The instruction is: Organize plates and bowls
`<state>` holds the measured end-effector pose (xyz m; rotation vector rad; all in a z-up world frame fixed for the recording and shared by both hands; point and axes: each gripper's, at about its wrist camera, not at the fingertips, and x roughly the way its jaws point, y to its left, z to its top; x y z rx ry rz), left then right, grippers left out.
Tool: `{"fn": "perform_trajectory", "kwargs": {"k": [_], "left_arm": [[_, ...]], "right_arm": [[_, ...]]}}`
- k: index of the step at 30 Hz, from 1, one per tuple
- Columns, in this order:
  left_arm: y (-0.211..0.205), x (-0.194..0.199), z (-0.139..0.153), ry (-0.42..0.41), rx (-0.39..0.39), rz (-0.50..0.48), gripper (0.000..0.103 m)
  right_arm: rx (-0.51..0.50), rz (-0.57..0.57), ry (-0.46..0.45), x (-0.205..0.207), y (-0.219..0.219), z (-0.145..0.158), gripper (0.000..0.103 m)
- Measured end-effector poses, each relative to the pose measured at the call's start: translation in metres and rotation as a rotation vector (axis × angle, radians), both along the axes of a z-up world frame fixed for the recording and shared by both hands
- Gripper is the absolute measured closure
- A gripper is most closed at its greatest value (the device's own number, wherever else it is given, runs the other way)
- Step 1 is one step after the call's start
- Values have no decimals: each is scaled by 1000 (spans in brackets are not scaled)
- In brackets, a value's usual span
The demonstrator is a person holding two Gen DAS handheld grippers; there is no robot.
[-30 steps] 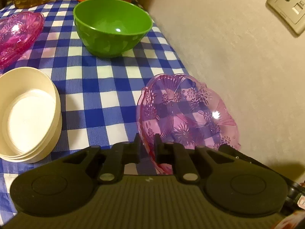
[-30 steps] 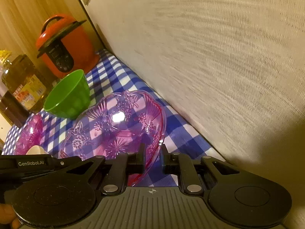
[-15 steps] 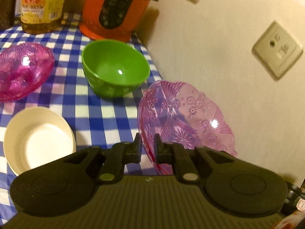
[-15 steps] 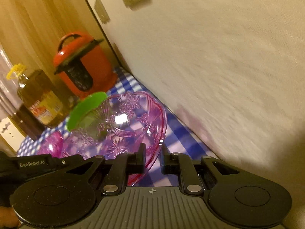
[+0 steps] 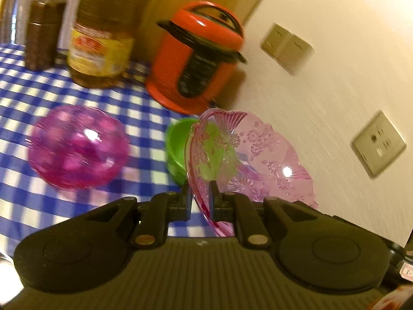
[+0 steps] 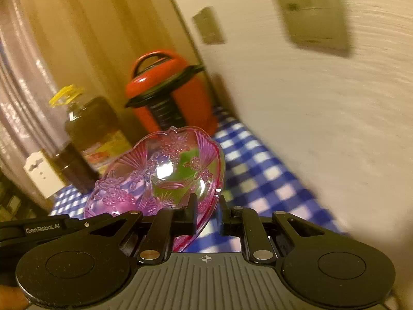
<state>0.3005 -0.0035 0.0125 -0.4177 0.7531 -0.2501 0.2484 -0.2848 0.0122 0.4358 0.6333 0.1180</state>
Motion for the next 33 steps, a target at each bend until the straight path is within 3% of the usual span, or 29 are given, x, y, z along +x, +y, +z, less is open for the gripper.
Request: {"fn": "perform_trajectory", "kwargs": {"k": [8, 18, 33], "left_arm": [[76, 3, -10, -5, 1, 144, 92], [151, 20, -48, 25, -31, 271, 92], [170, 60, -90, 104, -32, 317, 92]], "right_arm": [[-34, 147, -20, 42, 82, 5, 89], [-75, 267, 18, 95, 165, -22, 89], [-108, 311, 117, 150, 194, -68, 89]]}}
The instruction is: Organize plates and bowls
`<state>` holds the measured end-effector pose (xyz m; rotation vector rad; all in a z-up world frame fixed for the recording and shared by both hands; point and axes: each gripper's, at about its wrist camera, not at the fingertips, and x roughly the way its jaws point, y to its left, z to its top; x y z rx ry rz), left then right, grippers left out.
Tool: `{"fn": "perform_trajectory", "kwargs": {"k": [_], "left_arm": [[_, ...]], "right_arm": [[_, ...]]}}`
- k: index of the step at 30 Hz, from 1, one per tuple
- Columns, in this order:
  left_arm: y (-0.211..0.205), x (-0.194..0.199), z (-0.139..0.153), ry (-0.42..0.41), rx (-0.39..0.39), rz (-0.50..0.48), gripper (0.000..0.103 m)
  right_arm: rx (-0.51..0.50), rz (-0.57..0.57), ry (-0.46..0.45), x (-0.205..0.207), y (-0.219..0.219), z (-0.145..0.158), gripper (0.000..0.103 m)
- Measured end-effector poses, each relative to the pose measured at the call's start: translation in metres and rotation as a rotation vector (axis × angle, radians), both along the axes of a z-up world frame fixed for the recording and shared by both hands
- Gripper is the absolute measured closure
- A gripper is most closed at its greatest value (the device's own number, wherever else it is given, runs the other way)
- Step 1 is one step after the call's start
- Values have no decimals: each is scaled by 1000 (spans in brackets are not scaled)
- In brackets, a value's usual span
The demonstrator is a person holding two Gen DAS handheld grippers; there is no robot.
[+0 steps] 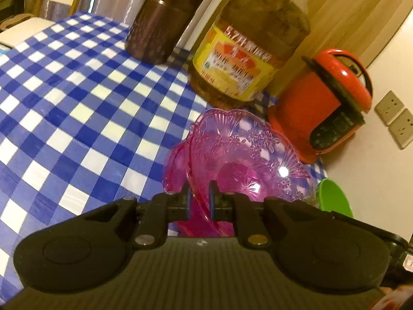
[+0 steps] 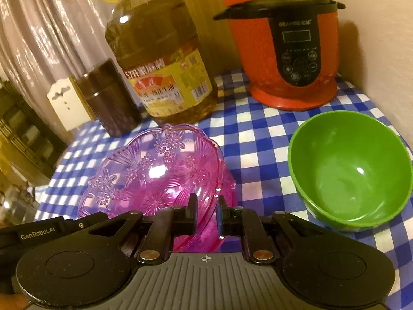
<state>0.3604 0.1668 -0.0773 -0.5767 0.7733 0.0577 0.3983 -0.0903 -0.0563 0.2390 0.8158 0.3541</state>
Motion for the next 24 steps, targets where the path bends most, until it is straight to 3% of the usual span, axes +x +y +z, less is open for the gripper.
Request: {"fn": "perform_trajectory", "kwargs": {"k": [7, 19, 22, 24], "left_arm": [[-6, 9, -7, 29, 52, -7, 92], [-7, 11, -9, 46, 71, -23, 90], [-7, 12, -8, 41, 71, -27, 87], [-7, 11, -7, 33, 70, -27, 83]], "right_arm": [[-53, 24, 2, 9, 6, -13, 89], [-98, 46, -26, 8, 11, -16, 88], [-81, 59, -39, 9, 11, -16, 74], [-57, 66, -51, 8, 9, -15, 50]]}}
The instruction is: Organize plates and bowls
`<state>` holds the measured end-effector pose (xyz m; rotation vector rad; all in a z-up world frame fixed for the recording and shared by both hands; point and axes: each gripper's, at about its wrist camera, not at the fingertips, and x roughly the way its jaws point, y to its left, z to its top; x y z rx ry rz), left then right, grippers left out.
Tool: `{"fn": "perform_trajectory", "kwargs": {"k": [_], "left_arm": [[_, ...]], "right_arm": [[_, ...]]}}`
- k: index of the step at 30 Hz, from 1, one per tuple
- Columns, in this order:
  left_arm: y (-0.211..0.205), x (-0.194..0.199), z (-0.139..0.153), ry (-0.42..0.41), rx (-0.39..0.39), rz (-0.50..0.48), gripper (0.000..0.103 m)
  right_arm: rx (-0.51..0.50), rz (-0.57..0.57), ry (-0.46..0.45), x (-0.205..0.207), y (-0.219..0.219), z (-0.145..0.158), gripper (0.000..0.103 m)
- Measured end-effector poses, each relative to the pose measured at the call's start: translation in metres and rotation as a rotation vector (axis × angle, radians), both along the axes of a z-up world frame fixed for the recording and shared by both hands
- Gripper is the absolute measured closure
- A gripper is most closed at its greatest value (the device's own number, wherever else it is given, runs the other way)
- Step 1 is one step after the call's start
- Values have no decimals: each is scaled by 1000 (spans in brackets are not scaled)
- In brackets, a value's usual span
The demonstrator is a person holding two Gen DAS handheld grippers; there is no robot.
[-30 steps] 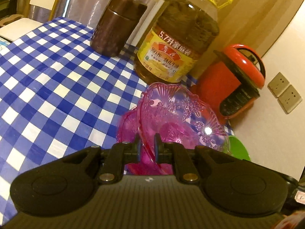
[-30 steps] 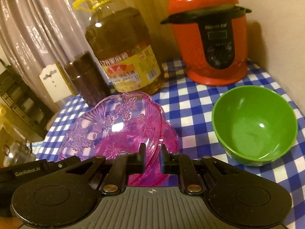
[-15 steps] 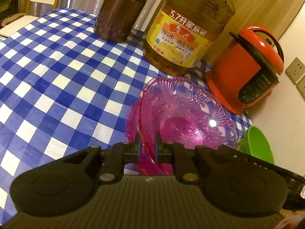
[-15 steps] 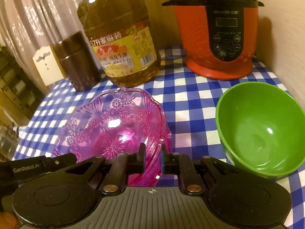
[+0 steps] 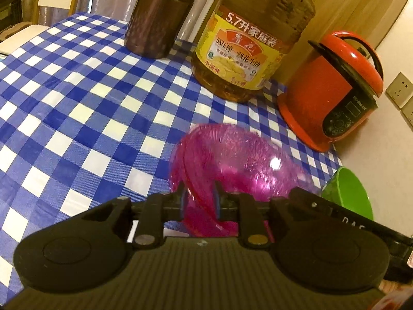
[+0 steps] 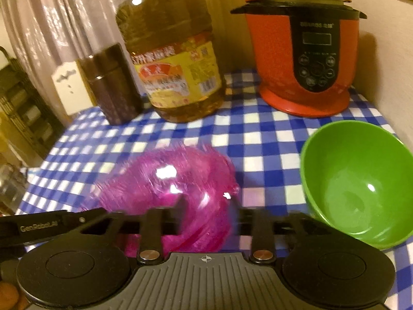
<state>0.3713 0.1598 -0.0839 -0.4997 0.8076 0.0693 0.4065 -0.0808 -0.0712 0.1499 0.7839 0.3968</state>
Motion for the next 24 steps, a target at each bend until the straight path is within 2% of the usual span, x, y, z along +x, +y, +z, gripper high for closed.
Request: {"fn": "perform_trajectory", "kwargs": {"k": [6, 24], "left_arm": [[4, -3, 5, -20, 16, 34, 76], [14, -6, 2, -14, -9, 80, 75]], "right_arm": [[48, -34, -11, -1, -11, 5, 50], [70, -47, 21, -5, -20, 4, 50]]}}
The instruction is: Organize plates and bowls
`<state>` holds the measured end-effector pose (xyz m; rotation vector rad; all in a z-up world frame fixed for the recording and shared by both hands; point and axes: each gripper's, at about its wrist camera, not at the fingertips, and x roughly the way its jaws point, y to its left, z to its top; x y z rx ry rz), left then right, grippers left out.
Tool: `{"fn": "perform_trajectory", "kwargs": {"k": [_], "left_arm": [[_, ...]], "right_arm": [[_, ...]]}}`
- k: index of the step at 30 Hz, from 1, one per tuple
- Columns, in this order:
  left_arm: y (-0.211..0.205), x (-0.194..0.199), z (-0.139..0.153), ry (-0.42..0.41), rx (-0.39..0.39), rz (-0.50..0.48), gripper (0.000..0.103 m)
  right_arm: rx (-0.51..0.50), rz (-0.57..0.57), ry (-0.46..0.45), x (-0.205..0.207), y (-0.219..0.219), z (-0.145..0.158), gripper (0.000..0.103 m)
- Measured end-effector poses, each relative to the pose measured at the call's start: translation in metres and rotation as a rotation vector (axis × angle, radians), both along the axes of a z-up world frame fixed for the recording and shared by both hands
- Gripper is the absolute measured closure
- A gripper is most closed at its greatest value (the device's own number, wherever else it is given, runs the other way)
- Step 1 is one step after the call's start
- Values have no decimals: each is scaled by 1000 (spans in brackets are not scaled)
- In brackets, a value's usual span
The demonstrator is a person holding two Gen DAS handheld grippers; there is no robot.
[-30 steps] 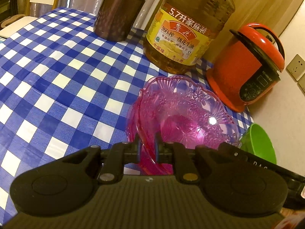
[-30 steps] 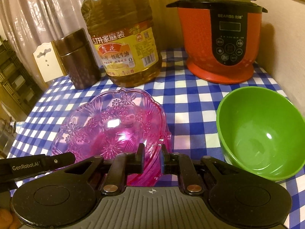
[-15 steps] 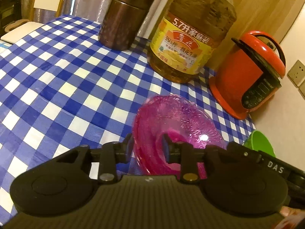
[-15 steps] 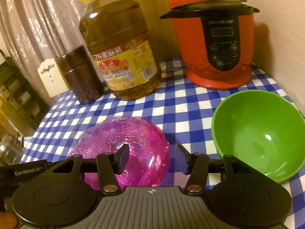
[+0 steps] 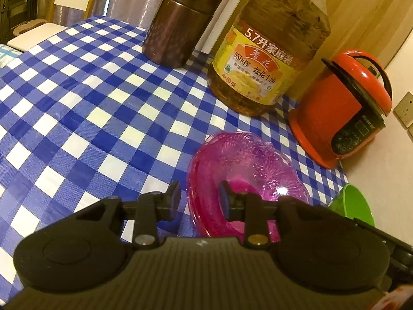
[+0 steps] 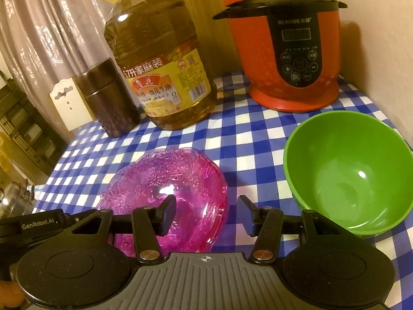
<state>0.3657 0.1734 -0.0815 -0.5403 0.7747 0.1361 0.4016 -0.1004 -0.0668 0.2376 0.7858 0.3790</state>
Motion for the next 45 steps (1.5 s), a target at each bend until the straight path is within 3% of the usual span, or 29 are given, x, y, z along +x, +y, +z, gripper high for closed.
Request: {"fn": "perform_trajectory", "kwargs": {"k": [14, 32, 39, 45], "left_arm": [[-11, -26, 20, -27, 7, -55, 75], [-65, -105, 55, -70, 58, -217, 75], [-90, -125, 47, -32, 77, -286, 75], [-105, -127, 40, 0, 102, -321, 75]], "right_arm": [[38, -16, -14, -24, -13, 18, 50], [93, -120, -16, -120, -67, 40, 50], [78, -134, -34, -151, -82, 37, 50], [58, -136, 0, -151, -92, 27, 50]]}}
